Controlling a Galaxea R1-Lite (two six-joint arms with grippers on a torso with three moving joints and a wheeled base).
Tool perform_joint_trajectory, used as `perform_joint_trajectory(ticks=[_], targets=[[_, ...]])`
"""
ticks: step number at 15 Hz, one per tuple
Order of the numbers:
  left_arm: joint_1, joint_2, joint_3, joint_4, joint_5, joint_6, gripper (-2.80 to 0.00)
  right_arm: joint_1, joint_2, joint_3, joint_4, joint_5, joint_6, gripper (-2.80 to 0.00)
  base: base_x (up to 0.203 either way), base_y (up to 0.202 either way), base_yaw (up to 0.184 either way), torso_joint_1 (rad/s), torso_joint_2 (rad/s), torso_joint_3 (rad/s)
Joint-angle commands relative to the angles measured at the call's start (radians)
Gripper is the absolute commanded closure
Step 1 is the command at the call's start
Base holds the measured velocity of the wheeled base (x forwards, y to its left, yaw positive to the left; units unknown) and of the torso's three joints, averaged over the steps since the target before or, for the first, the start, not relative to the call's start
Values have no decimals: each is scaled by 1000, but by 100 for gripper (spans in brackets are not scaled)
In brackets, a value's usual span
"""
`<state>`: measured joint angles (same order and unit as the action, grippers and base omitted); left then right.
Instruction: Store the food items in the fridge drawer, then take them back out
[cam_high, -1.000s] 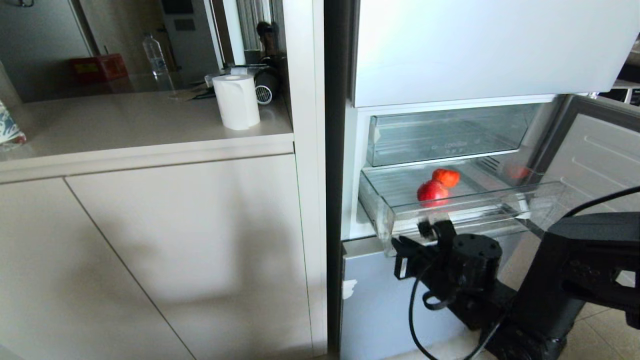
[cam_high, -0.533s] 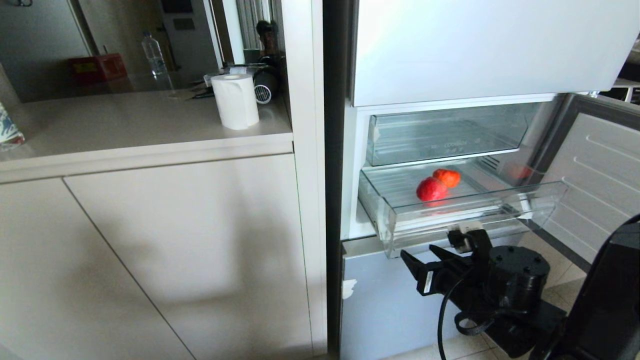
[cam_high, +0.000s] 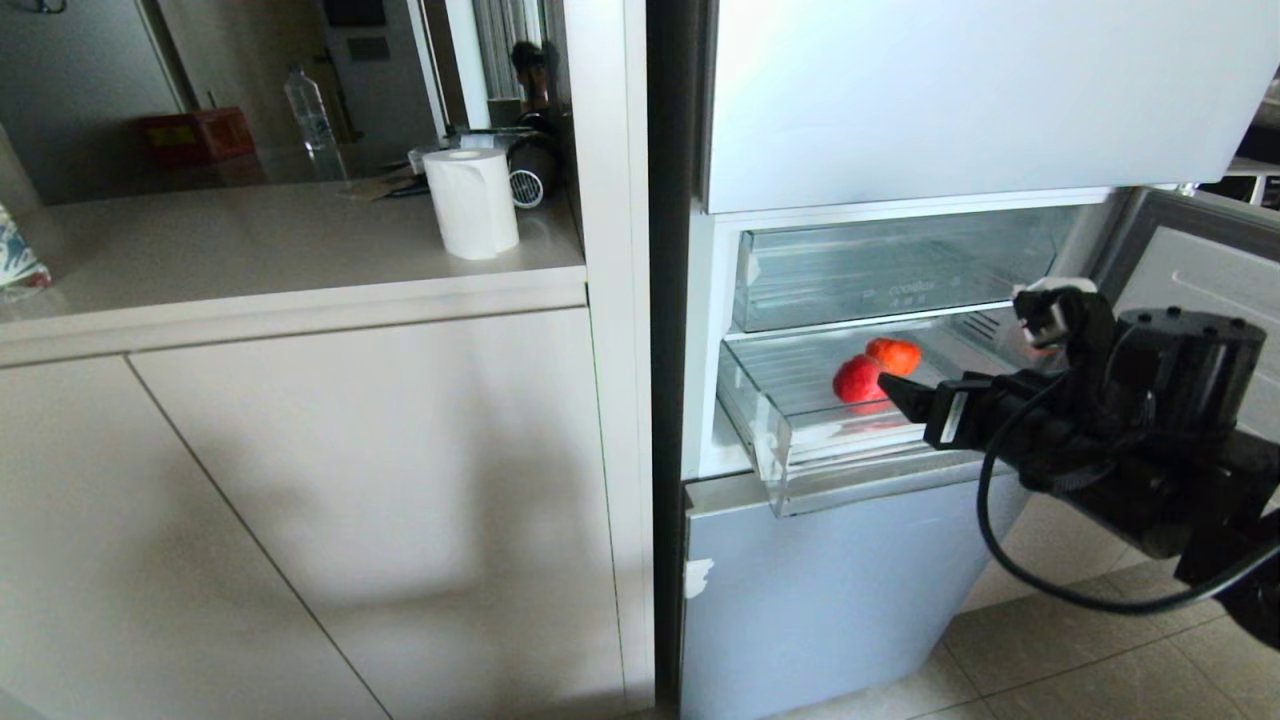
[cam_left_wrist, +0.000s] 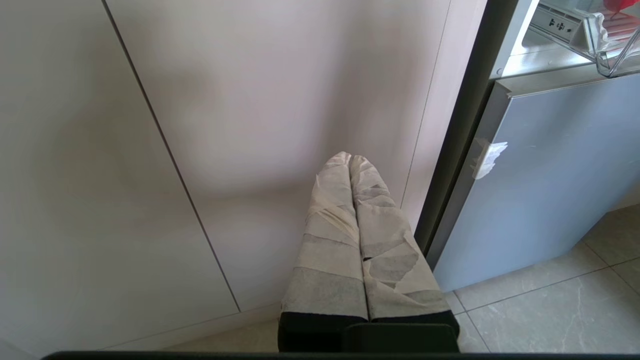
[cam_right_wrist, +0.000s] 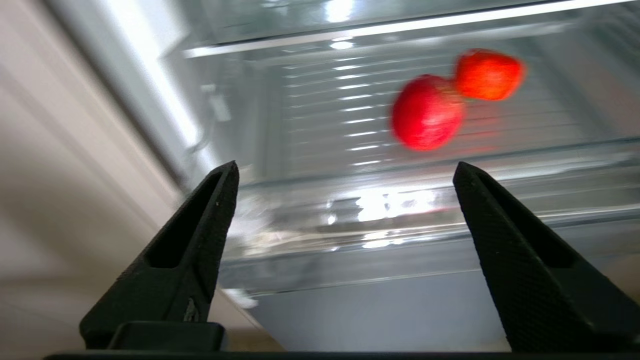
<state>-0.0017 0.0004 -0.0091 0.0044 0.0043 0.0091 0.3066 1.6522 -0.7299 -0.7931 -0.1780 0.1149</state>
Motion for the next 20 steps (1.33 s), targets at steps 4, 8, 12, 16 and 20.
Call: perform_joint_trajectory(ticks=[4, 8, 12, 16, 20], targets=[[0, 0, 0, 0, 0, 0, 0, -126, 206, -337, 309, 36, -77, -280, 0, 0, 0, 0, 0, 0], [0, 0, 0, 0, 0, 0, 0, -163, 349, -547, 442, 66, -150, -280, 0, 0, 0, 0, 0, 0], [0, 0, 0, 0, 0, 0, 0, -170, 336, -609, 619, 97, -147, -280, 0, 0, 0, 0, 0, 0], [0, 0, 0, 0, 0, 0, 0, -173, 250, -608, 769, 98, -141, -280, 0, 0, 0, 0, 0, 0], [0, 0, 0, 0, 0, 0, 0, -179, 147, -603, 999, 100, -140, -280, 0, 0, 0, 0, 0, 0]])
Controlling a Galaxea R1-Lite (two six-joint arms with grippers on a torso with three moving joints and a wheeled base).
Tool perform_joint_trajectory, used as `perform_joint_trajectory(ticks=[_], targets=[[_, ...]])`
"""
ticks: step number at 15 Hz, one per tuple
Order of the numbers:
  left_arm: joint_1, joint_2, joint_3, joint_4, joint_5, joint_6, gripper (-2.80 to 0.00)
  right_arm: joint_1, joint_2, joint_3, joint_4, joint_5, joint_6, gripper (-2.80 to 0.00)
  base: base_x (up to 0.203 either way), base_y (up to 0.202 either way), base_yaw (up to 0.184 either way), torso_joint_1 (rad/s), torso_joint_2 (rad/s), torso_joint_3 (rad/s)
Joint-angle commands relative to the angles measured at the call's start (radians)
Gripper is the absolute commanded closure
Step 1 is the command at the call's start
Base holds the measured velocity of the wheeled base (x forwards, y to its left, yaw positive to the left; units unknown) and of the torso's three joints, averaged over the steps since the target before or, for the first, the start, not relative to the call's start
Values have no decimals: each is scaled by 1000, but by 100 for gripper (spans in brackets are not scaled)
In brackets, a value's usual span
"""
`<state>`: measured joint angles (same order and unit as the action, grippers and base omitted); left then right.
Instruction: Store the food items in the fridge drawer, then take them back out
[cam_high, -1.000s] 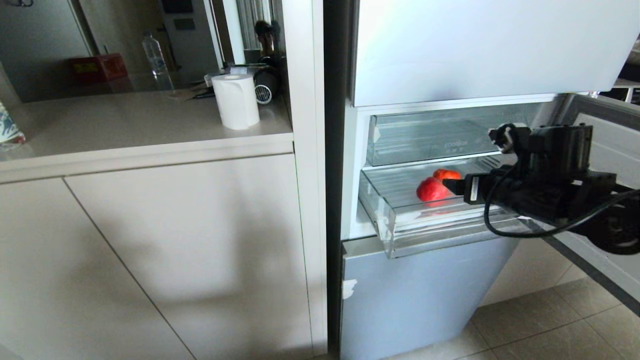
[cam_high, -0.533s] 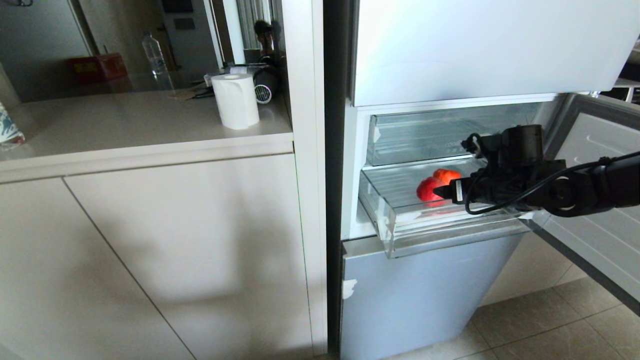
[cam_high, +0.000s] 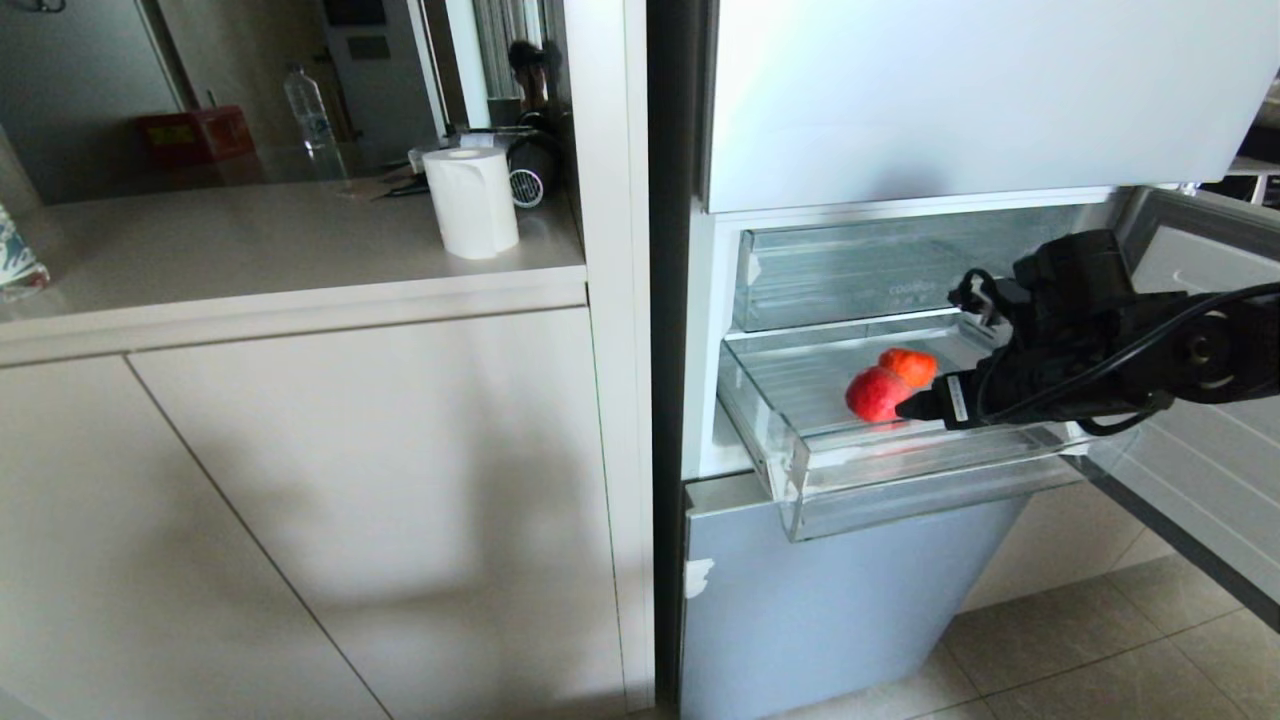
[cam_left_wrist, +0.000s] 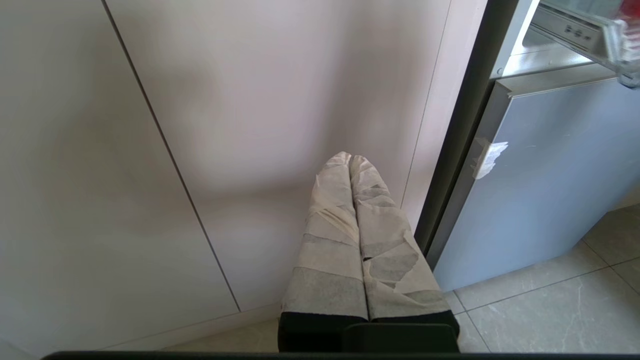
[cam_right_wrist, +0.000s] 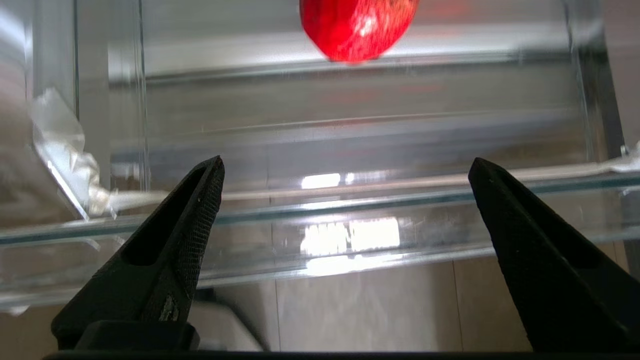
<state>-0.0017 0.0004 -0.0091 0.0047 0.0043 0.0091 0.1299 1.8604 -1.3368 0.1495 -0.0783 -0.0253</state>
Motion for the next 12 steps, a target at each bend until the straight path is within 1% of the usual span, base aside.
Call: perform_joint_trajectory(ticks=[1, 4, 6, 9, 12], targets=[[0, 0, 0, 0, 0, 0, 0, -6, -72, 5, 75, 0, 5, -280, 0, 0, 0, 0, 0, 0], [0, 0, 0, 0, 0, 0, 0, -33, -65, 1, 95, 0, 12, -280, 0, 0, 0, 0, 0, 0], [0, 0, 0, 0, 0, 0, 0, -38, -67, 15, 126, 1, 12, -280, 0, 0, 0, 0, 0, 0], [0, 0, 0, 0, 0, 0, 0, -50, -73, 29, 135, 2, 13, -280, 0, 0, 0, 0, 0, 0], [0, 0, 0, 0, 0, 0, 0, -52, -89, 51, 183, 5, 10, -280, 0, 0, 0, 0, 0, 0]])
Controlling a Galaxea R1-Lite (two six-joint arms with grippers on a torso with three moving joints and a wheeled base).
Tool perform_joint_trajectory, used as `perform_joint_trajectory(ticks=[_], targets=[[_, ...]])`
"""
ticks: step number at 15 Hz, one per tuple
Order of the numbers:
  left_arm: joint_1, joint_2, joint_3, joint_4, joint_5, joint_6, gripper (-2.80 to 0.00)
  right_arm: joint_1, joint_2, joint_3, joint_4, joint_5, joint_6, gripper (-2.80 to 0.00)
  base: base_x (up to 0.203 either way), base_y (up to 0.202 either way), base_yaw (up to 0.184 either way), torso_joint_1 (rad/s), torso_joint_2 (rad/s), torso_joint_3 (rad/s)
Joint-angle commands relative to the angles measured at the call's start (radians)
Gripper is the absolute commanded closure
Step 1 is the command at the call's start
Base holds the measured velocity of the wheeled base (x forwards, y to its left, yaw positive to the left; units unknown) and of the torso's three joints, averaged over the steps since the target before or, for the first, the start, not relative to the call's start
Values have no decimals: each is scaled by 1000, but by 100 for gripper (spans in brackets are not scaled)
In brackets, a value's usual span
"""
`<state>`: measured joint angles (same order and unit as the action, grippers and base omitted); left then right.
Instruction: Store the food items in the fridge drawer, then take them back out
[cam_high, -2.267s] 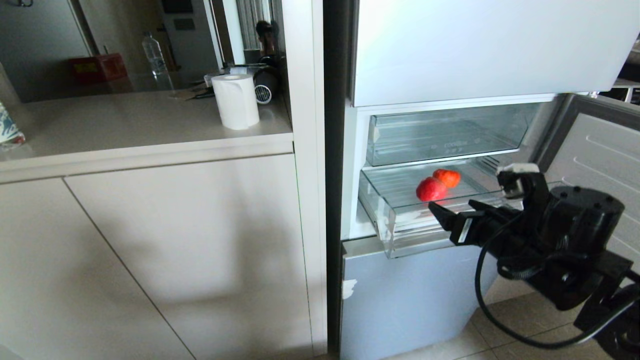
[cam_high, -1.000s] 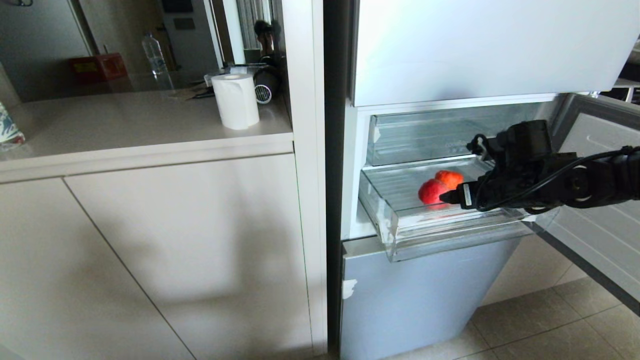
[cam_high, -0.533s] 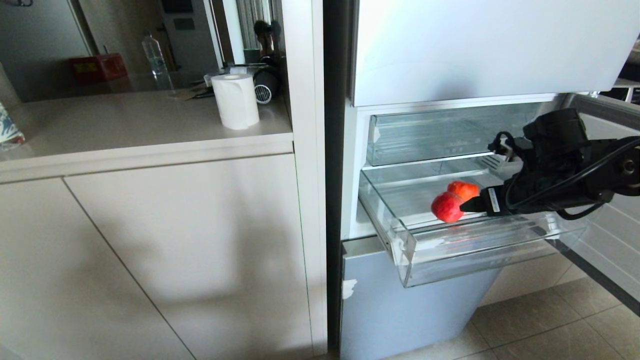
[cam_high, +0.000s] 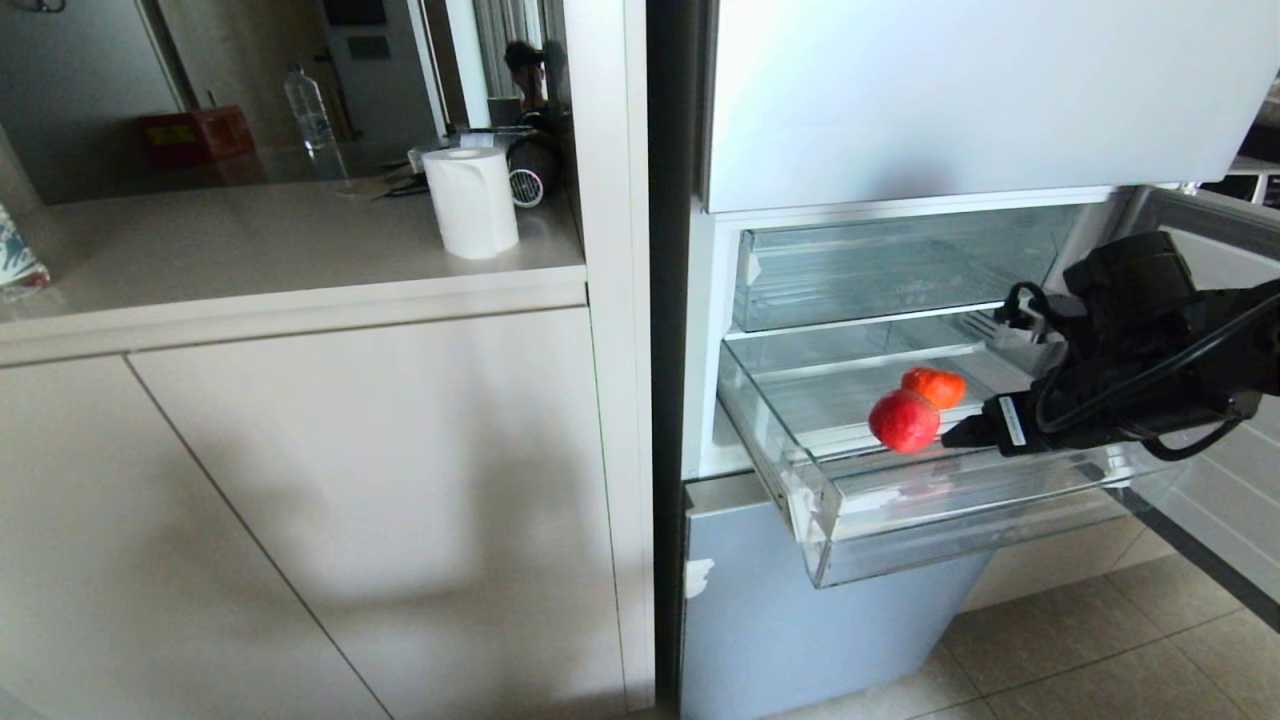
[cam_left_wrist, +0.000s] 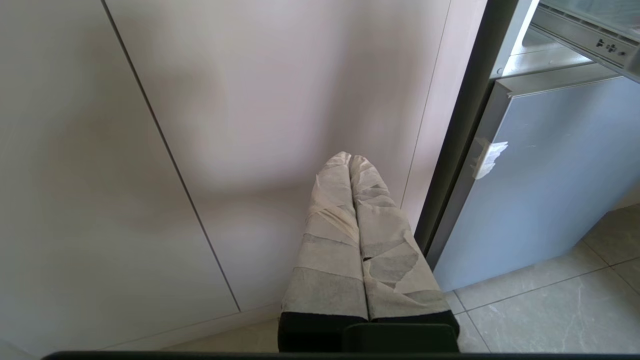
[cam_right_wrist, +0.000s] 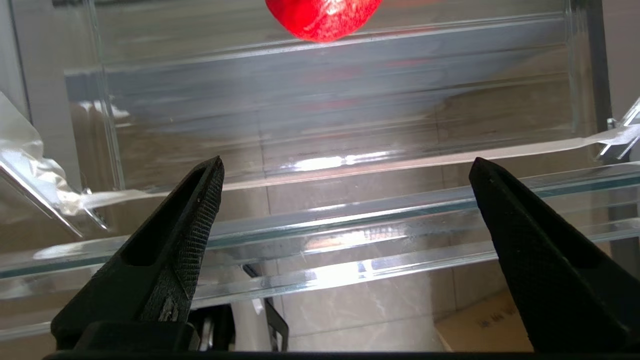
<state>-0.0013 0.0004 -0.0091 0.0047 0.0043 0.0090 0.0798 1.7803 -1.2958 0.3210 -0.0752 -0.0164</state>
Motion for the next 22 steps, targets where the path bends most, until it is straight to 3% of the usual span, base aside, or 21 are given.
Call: perform_joint_trajectory(ticks=[1, 12, 22], targets=[[0, 0, 0, 0, 0, 0, 0, -3, -4, 4, 11, 14, 5, -280, 0, 0, 0, 0, 0, 0], [0, 0, 0, 0, 0, 0, 0, 22, 278, -302, -13, 49, 74, -280, 0, 0, 0, 0, 0, 0], [0, 0, 0, 0, 0, 0, 0, 23, 409, -436, -13, 45, 114, -280, 0, 0, 0, 0, 0, 0]])
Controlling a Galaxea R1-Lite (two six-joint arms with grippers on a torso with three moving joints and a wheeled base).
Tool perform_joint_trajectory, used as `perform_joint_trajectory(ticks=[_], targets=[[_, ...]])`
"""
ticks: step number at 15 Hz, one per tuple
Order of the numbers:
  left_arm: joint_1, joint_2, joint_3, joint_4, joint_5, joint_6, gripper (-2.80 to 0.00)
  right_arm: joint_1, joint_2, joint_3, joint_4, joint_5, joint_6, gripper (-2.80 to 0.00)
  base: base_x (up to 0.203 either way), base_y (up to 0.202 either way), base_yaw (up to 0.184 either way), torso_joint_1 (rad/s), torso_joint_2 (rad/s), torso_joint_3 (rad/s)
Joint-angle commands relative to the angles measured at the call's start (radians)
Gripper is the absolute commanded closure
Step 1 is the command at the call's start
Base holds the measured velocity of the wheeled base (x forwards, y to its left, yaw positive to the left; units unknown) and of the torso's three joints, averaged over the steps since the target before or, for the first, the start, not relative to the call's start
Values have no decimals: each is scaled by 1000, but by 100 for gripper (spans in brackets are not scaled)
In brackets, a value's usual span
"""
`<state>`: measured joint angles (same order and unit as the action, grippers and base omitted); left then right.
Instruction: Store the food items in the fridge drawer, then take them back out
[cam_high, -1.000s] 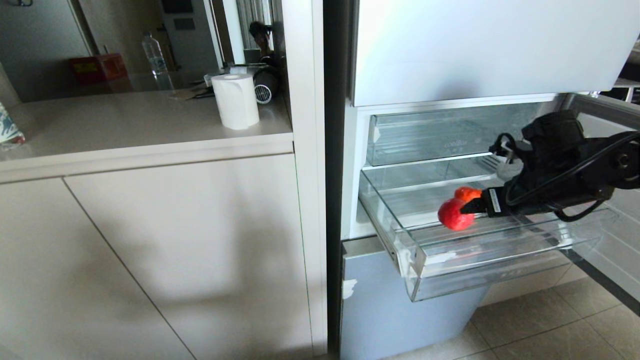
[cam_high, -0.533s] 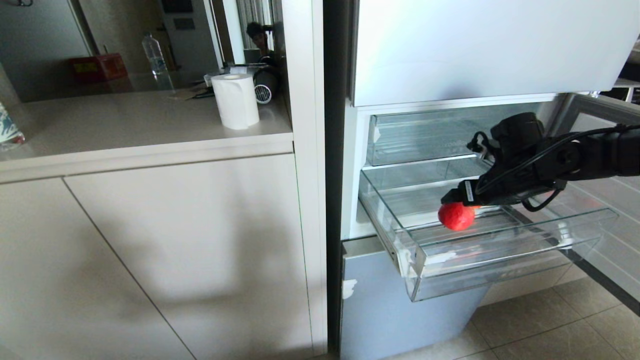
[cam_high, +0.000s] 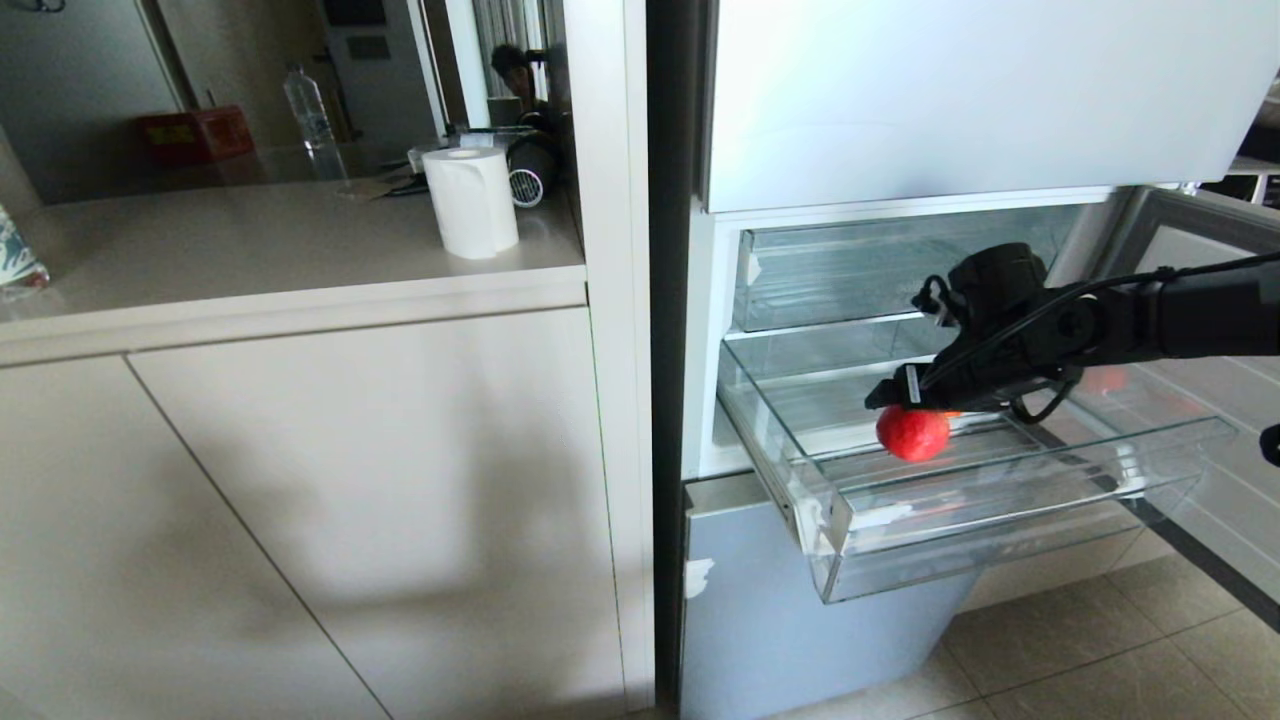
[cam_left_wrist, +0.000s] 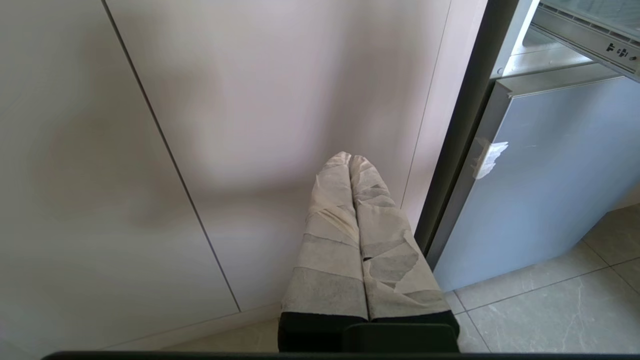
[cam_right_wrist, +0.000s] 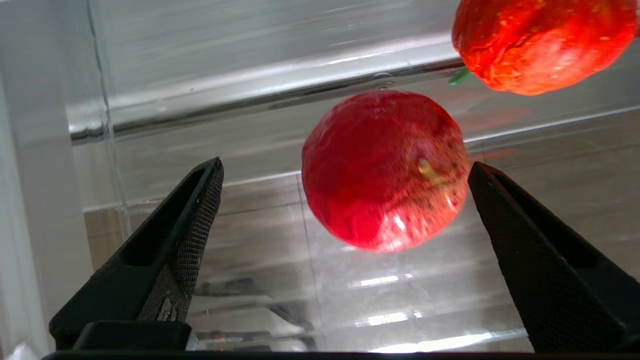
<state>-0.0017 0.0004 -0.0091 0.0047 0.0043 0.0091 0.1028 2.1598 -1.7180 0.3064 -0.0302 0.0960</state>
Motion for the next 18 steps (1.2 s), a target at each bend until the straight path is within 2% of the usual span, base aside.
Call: perform_joint_trajectory(ticks=[1, 18], targets=[[0, 0, 0, 0, 0, 0, 0, 0, 39, -16, 2, 0, 2, -280, 0, 0, 0, 0, 0, 0], [0, 0, 0, 0, 0, 0, 0, -3, 144, -111, 0, -4, 25, -280, 0, 0, 0, 0, 0, 0]])
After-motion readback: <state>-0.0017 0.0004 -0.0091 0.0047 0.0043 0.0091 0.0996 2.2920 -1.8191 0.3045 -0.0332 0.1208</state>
